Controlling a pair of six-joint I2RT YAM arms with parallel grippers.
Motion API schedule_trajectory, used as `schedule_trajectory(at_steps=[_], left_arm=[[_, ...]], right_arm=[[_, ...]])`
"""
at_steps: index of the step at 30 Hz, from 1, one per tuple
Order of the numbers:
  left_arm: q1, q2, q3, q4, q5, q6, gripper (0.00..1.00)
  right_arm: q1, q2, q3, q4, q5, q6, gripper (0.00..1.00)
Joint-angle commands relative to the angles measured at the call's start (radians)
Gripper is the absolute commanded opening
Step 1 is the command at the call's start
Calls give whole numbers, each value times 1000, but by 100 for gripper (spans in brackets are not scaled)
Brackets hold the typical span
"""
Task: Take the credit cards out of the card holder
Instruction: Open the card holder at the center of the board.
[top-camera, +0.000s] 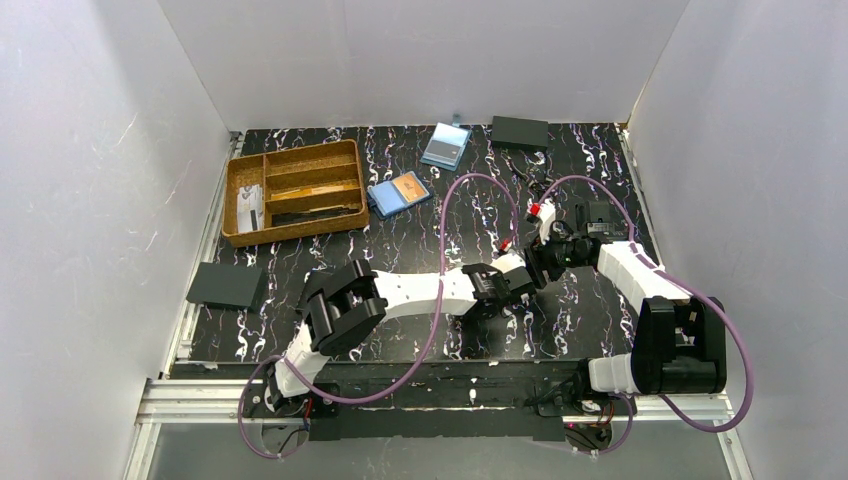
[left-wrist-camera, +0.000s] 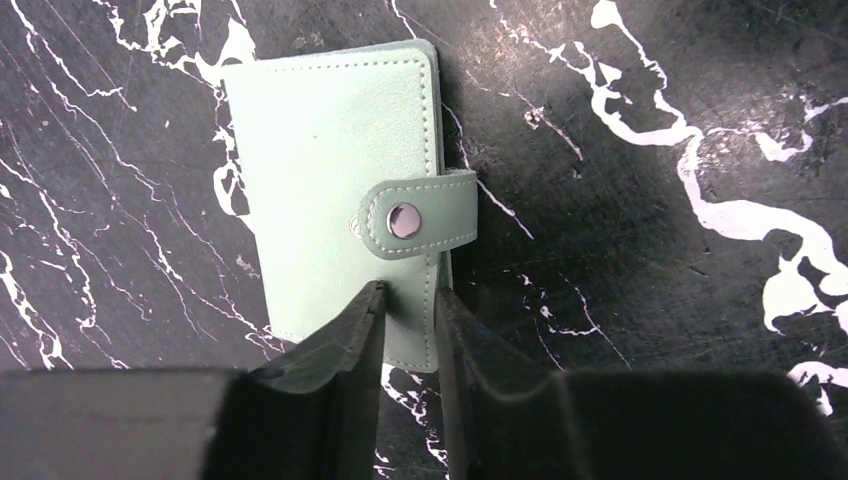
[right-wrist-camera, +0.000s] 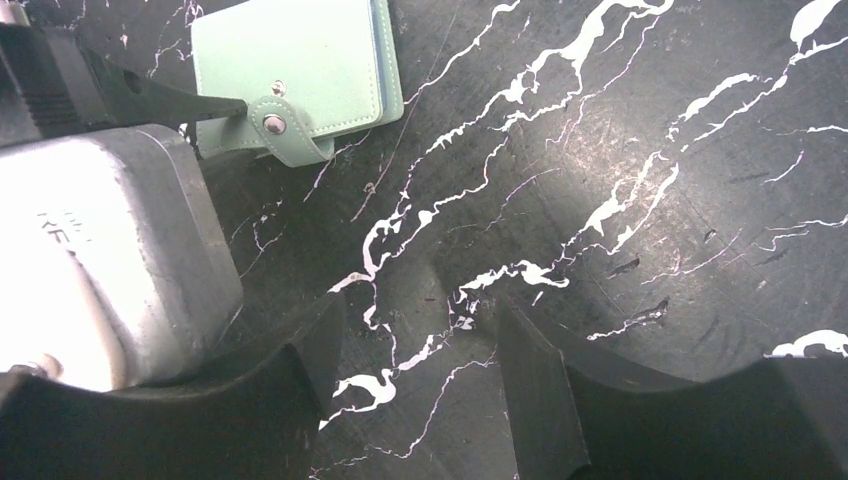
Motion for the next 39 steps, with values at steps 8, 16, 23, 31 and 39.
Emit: schedule_trajectory(at_steps=[8,16,23,31,39], left_arm=[[38,-188,-63,16,100,-53,0],[147,-351,-228,191,380,-172,0],[339,-494,-545,518,664,-406,0],[434,-561,-696,485,587,-471,0],[492,-619,-743,394,457,-449,0]], right_arm=[[-1,3,48,-21,-41,-4,65],[-1,-11,51,-51,-90,-36,65],[2,-33,36,-83,-205,-83,65],[58,-29,20,-28,-213,-34,64],[131,-13,14,5,-175,-14,63]])
